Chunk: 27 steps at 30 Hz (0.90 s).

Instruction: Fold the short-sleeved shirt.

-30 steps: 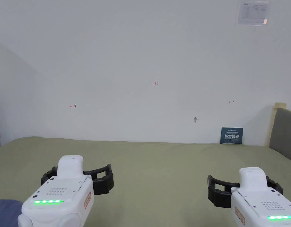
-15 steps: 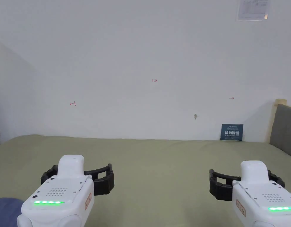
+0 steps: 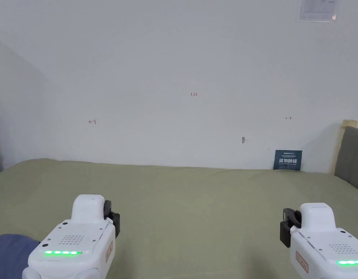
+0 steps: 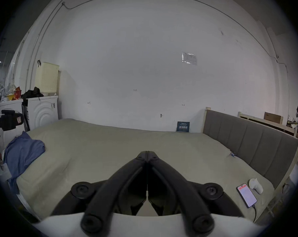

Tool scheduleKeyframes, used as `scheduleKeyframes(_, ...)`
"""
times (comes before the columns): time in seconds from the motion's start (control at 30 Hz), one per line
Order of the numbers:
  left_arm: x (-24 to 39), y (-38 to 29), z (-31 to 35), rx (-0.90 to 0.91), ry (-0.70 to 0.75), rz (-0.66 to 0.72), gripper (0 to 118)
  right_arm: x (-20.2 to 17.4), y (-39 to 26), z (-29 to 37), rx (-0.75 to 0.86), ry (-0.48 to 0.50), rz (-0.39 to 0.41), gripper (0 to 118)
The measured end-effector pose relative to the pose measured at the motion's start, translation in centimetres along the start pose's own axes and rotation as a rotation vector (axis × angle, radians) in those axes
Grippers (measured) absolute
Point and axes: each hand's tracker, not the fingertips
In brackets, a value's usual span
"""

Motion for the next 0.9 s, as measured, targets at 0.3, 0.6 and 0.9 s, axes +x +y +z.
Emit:
scheduleKeyframes(0.3,-6.1,1.7,3.5,0.032,0.114,-0.018,0,-6.8,3.1,-2.1,0.042,0.148,0.034,0)
scheduleKeyframes(0.6,-16.2,1.1,11.3,-0.006,0.417,0.035,0,-20.0,3.9,-4.0,0.046,0.452,0.018,0)
scheduleKeyframes(0.9,-21.1,-3.5,17.0,-0.077,0.565,0.108,0,-32.6,1.5,-3.6,-0.017,0.693,0.014,0)
